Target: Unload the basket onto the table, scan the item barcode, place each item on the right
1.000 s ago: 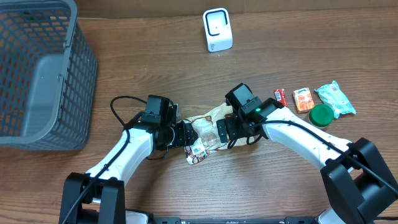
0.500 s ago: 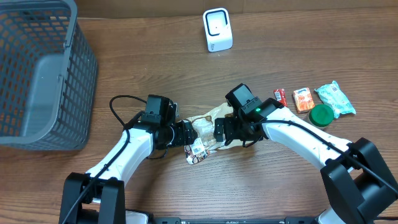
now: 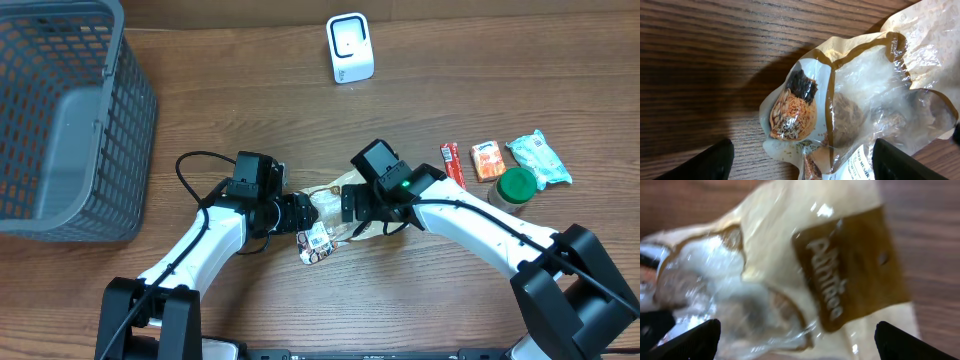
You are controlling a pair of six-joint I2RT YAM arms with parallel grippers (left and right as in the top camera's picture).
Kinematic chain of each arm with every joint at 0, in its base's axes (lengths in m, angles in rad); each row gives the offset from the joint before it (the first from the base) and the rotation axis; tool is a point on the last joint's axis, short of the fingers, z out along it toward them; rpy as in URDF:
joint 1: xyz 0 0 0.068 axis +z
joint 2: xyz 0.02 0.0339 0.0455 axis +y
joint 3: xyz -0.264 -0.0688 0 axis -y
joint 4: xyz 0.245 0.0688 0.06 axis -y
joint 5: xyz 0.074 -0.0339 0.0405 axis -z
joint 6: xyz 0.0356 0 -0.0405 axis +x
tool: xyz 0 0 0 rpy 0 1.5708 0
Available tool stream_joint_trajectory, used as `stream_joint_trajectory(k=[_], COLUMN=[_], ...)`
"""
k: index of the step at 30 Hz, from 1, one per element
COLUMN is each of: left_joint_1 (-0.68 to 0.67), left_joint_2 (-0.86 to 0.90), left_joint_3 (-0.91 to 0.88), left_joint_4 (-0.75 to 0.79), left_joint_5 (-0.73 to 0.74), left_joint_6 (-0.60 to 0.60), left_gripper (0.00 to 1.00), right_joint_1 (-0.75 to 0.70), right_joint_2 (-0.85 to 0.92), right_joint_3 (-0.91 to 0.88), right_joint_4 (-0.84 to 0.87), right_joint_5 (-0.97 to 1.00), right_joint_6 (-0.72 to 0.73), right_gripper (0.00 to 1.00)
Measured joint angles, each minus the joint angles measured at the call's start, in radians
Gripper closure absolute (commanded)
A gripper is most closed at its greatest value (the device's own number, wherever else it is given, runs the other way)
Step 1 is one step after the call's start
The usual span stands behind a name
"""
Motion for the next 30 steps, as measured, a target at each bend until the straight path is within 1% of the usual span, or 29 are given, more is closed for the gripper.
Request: stream_joint_trajectory(k=[3,8,12,16,23,26,30], left_joint_1=[0.0,0.0,0.0,0.0,0.0,0.0,0.0], left_joint_2=[0.0,0.0,0.0,0.0,0.0,0.0,0.0], left_joint_3=[0.0,0.0,0.0,0.0,0.0,0.0,0.0], left_joint_4=[0.002,0.002,0.002,0.002,0.006,0.008,0.016], left_joint_5=[0.0,0.0,0.0,0.0,-0.004,-0.003,-0.004], left_joint_6=[-0.002,-0.003,-0.003,-0.003,-0.003,-0.003,-0.003], left_gripper=[0.22,0.25,0.25,0.24,0.24,0.24,0.25], right_joint_1=[0.0,0.0,0.0,0.0,0.0,0.0,0.0], right_joint_2=[0.002,0.018,0.041,0.048,0.051,0.051,0.051], right_joint_3=[0.0,0.0,0.0,-0.001,-0.006,-0.006,-0.006], right_joint_4=[0.009,0.013,0.013,0.013,0.029,0.028,0.027], right_joint_5=[0.029,0.027,-0.017,-0.058,-0.183,-0.203,-0.222], right_joint_6=[0.002,0.003,0.016,0.064,0.148,0.156,0.117], right_gripper=[0.04,0.04,0.04,0.0,0.0,0.0,0.0])
